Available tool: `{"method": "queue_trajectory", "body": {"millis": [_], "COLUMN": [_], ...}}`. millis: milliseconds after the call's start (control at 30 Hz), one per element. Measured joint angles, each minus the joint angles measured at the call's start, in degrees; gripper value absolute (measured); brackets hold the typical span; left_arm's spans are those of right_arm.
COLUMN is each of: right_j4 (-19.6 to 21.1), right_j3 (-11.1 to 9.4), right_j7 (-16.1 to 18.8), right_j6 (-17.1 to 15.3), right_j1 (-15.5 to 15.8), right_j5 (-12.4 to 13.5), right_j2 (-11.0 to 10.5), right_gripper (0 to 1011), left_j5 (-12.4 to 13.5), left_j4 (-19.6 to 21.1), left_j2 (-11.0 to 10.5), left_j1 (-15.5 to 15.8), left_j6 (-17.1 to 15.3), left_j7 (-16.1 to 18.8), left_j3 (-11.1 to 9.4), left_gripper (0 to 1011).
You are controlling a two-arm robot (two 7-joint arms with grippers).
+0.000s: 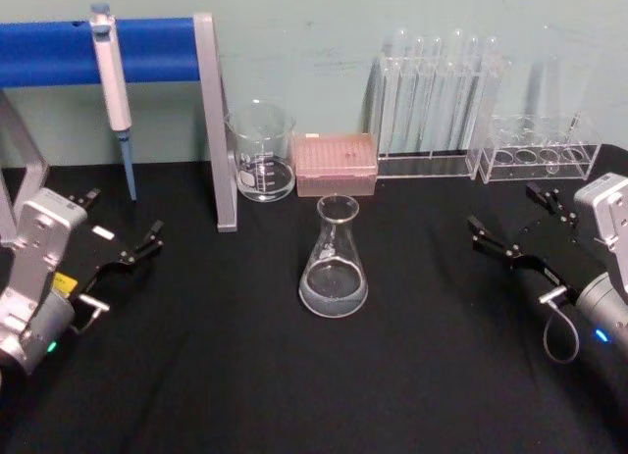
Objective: Grasp the erlenmeyer flask with one hand, shake it three times, then place it back.
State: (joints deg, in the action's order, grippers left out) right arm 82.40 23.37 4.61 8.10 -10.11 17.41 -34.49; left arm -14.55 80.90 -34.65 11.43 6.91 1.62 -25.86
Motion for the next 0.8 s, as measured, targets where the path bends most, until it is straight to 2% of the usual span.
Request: {"method": "queue_trajectory", "body": {"millis": [300, 400, 500, 800], "right_j4": [0.74, 0.97, 1.02, 0.66], "right_j3": [-0.92, -1.06, -1.04, -0.79], "right_j7": [5.25, 8.19, 11.75, 17.45], "right_j6": [1.20, 1.18, 0.73, -1.63], "right_j1": [0.26, 0.14, -0.17, -1.09], "right_j5": [2.27, 3.69, 5.20, 7.50], "right_j2": [0.03, 0.00, -0.05, 0.63], "right_gripper": [1002, 1003, 1003, 1003], "left_j5": [0.00, 0.00, 0.00, 0.00], "left_j4": [0.00, 0.00, 0.00, 0.00], "left_j2": [0.00, 0.00, 0.00, 0.00], "left_j1": [0.00, 0.00, 0.00, 0.00], "left_j6": [0.00, 0.00, 0.00, 0.00], "left_j7": [0.00, 0.00, 0.00, 0.00], "left_j3": [0.00, 0.00, 0.00, 0.00], "left_gripper": [1001, 1001, 1001, 1001]}}
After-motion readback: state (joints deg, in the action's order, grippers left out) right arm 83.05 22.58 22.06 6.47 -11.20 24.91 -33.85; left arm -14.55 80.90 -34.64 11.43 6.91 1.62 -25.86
